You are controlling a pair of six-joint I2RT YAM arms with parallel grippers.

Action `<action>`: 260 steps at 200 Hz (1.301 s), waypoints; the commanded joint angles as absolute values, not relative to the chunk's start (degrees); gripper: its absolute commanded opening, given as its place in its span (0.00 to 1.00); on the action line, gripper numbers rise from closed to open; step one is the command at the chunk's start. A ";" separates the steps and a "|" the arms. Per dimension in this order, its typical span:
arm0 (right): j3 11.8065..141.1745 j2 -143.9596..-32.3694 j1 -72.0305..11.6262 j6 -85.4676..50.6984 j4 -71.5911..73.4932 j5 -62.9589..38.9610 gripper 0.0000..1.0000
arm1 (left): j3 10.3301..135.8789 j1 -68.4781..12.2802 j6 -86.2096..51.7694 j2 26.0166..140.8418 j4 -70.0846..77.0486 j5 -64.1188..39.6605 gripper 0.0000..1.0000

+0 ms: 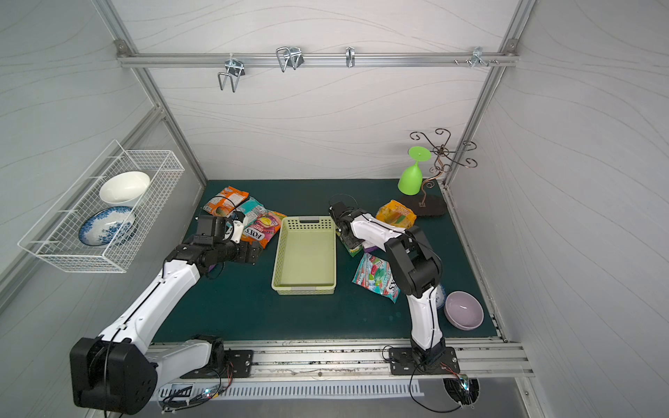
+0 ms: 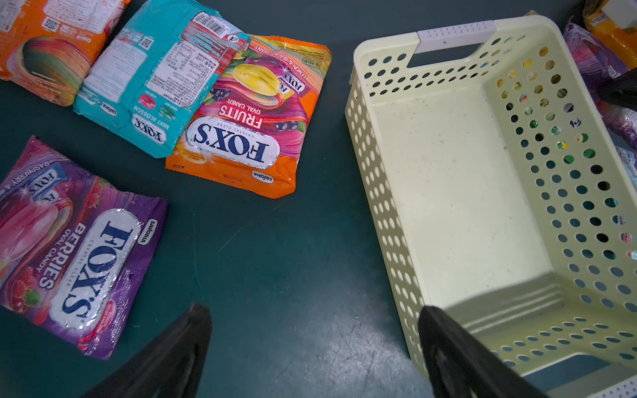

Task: Put the candies in the basket
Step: Pick up the candy at the center of the board, then place the candy in the basket.

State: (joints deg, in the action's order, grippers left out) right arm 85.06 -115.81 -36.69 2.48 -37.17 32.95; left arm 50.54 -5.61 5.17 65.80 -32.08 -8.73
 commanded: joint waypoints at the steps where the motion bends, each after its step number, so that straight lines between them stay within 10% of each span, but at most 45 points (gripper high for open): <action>1: 85.22 -112.54 -37.34 2.89 -38.97 34.19 0.00 | 51.77 -5.45 5.24 64.39 -29.41 -8.73 0.98; 260: 85.98 -95.72 -49.83 39.68 -25.65 24.20 0.00 | 52.32 -5.54 4.57 64.46 -29.04 -6.91 0.98</action>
State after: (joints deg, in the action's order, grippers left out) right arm 85.14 -97.45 -49.04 32.86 -32.03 29.41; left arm 50.68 -5.63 4.71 65.28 -32.08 -8.23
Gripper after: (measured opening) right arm 0.041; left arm 0.981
